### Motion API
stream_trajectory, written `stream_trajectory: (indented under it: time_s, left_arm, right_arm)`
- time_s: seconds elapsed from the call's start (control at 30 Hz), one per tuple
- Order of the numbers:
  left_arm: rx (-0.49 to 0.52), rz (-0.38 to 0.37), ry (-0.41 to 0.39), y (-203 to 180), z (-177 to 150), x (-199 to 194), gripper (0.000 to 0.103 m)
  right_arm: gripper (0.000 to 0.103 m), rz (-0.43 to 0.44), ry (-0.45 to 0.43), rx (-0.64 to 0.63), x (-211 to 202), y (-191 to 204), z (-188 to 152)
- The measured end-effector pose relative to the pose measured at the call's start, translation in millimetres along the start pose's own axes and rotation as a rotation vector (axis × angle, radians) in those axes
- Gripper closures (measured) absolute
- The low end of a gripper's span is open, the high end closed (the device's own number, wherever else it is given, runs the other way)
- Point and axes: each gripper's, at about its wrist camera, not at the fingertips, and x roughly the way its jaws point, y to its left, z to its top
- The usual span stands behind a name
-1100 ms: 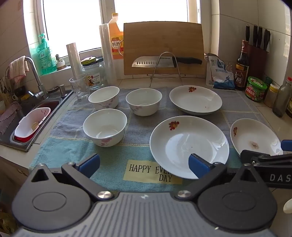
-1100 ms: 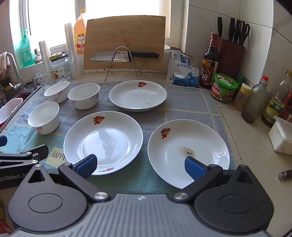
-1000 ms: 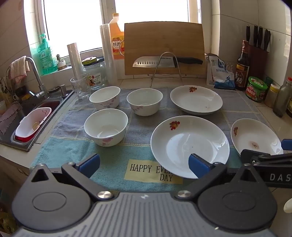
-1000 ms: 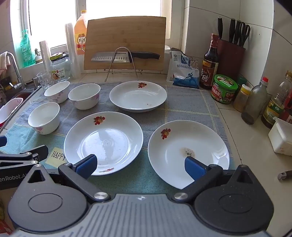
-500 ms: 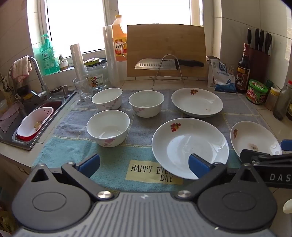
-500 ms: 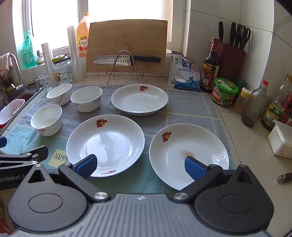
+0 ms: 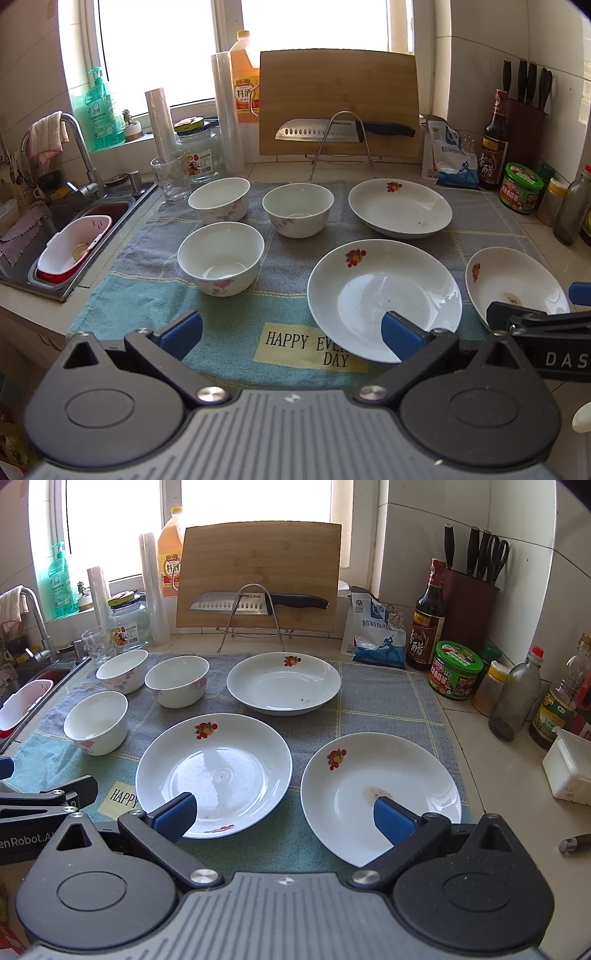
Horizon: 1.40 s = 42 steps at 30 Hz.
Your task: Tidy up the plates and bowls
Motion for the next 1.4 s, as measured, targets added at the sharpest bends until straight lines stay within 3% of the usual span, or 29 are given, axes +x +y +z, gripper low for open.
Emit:
stream_trajectory:
  time_s: [1.4]
  left_arm:
    - [-0.021, 0.023, -0.022, -3.8, 0.1, -7.0, 0.001]
  right_arm:
    - [0.000, 0.028, -0.032, -0.028, -5.2, -3.3, 1.3]
